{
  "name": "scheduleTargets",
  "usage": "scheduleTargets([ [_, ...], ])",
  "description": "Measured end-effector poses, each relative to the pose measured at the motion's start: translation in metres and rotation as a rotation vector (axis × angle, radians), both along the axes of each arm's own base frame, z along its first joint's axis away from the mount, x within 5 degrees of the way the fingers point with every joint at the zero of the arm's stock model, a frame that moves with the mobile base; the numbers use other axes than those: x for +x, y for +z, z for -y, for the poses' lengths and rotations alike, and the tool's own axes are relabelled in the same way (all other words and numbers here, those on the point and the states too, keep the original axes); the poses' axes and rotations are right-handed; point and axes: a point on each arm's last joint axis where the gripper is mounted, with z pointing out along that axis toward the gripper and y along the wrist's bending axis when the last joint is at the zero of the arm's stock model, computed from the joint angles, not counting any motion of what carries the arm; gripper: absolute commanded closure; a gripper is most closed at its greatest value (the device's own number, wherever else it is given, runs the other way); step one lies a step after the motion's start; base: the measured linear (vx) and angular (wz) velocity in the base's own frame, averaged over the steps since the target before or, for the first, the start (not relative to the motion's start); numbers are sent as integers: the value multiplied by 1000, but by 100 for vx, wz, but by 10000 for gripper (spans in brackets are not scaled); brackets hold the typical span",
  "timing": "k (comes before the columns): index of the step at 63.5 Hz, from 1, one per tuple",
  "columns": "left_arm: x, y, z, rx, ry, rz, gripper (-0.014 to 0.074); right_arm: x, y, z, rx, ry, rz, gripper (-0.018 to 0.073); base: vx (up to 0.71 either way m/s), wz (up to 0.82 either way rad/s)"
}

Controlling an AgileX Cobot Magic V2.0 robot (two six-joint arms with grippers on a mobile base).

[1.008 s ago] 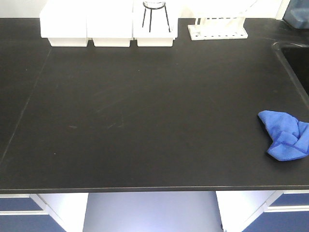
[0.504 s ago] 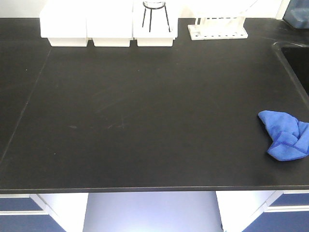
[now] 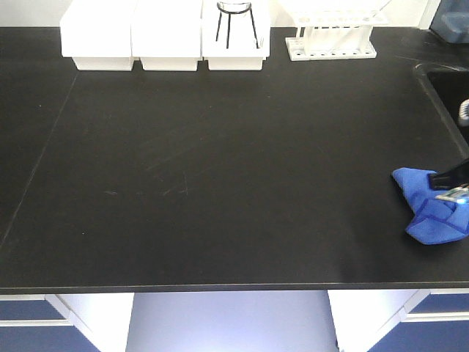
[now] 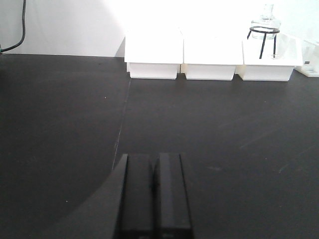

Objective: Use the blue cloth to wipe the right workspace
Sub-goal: 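Grasp the blue cloth with the right gripper and lift it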

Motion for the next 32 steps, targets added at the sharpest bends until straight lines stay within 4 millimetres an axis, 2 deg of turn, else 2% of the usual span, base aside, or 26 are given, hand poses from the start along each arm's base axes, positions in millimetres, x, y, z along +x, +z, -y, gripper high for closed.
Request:
scheduleTargets([
  [11, 0, 0, 0, 0, 0, 0, 602, 10, -28, 2, 52, -107, -91, 114, 0, 0],
  [23, 0, 0, 0, 0, 0, 0, 602, 24, -52, 5, 78, -195, -101, 111, 0, 0],
  [32, 0, 0, 0, 0, 0, 0, 602, 31, -70, 6, 52, -186, -135, 113, 0, 0],
])
